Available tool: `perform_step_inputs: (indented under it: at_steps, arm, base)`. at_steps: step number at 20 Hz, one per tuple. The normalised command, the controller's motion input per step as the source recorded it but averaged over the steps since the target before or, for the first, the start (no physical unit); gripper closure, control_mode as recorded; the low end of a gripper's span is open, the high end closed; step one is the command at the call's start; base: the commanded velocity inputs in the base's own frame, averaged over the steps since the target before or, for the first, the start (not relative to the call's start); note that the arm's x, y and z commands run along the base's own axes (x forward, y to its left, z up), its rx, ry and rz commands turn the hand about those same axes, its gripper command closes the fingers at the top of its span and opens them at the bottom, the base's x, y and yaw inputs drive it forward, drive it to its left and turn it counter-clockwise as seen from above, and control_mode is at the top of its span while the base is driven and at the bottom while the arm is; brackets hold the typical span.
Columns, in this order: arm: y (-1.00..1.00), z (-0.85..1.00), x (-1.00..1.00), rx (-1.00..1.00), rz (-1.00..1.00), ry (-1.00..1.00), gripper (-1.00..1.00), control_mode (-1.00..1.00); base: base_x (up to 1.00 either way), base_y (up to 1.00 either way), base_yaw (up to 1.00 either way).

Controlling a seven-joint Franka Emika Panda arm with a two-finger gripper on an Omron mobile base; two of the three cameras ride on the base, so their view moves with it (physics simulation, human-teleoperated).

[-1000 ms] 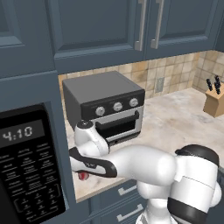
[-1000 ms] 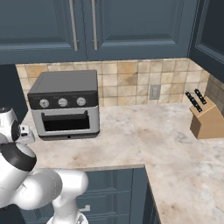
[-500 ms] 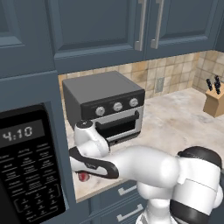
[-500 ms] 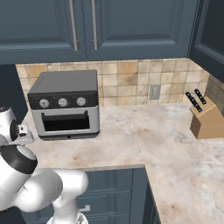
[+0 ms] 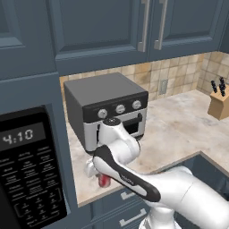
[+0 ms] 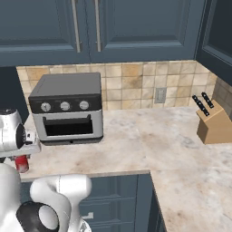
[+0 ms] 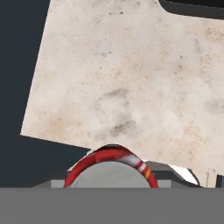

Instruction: Four empty soda cans are scattered around the kitchen. Gather all the cans and cluster them next to the stove for recycling.

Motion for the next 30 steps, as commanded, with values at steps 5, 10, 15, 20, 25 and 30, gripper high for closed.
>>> perform_step_inputs:
  at_steps: [5,10,15,20,25,30]
  arm:
    - [-1.00,0.47,-0.03,0.01,-0.17,0.01,1.00,-1.00]
    - [-1.00,0.57,0.00,0.00,-0.18,0.01,1.00,-1.00]
    - [-1.00,0.62,0.00,0.00,-0.19,0.08,1.00,-1.00]
    - [-0.94,0.35,-0.11,0.00,-0.18,0.03,1.00,-1.00]
    - [-0.45,0.17,-0.27,0.01,-0.10,0.00,1.00,-1.00]
    - [-0.04,0.15,-0.48,0.03,0.00,-0.04,1.00,-1.00]
  base:
    - [0.00,0.00,0.00]
    - [0.00,0.00,0.00]
    - [0.00,0.00,0.00]
    - [0.00,0.00,0.00]
    - [0.00,0.00,0.00]
    - [0.00,0.00,0.00]
